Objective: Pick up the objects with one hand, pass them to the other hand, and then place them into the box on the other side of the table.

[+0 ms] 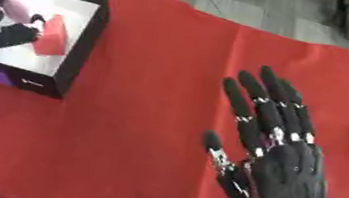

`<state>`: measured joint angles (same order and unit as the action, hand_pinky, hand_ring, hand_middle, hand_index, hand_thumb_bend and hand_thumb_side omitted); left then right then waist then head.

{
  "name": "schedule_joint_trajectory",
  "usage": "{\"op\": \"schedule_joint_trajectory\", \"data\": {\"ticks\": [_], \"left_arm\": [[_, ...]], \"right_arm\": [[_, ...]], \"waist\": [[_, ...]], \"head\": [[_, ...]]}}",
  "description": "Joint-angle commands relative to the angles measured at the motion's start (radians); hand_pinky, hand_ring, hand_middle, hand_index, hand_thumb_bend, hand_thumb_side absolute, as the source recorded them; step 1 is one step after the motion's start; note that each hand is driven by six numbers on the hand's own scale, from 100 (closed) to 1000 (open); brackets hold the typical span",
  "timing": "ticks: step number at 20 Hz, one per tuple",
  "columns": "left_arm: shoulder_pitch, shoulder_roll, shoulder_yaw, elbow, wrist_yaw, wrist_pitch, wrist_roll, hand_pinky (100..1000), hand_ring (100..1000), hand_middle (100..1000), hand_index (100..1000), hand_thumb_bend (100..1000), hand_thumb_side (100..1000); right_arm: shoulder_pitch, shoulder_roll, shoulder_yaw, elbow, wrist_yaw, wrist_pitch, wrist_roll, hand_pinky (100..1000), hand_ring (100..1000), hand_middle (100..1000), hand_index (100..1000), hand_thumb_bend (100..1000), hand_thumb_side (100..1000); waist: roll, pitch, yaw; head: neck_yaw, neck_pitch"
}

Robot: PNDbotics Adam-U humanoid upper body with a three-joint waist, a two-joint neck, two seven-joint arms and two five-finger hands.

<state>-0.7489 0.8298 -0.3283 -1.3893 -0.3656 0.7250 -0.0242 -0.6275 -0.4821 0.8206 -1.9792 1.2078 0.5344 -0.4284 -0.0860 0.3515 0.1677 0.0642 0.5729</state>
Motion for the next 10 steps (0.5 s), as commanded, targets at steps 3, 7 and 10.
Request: {"op": "schedule_joint_trajectory", "data": {"ticks": [3, 7, 10], "left_arm": [[-0.021, 0.019, 0.029, 0.005, -0.029, -0.019, -0.028, 1000, 947, 855, 980, 100, 564], [-0.024, 0.015, 0.036, 0.012, -0.03, -0.029, -0.044, 1000, 940, 855, 970, 215, 223], [-0.026, 0.013, 0.039, 0.01, -0.037, -0.037, -0.028, 1000, 934, 854, 973, 160, 254]], "right_arm": [[-0.005, -0.017, -0.005, -0.021, -0.005, 0.001, -0.006, 878, 927, 836, 916, 492, 100], [-0.004, -0.016, -0.005, -0.021, -0.004, 0.002, -0.007, 877, 926, 836, 915, 494, 100], [-0.004, -0.016, -0.004, -0.021, -0.005, 0.001, -0.01, 876, 926, 835, 915, 493, 100]], "waist": [[0.009, -0.018, 0.002], [0.009, -0.018, 0.002], [0.009, -0.017, 0.002]], "head": [[0.001, -0.002], [0.0, -0.001], [0.001, -0.001]]}}
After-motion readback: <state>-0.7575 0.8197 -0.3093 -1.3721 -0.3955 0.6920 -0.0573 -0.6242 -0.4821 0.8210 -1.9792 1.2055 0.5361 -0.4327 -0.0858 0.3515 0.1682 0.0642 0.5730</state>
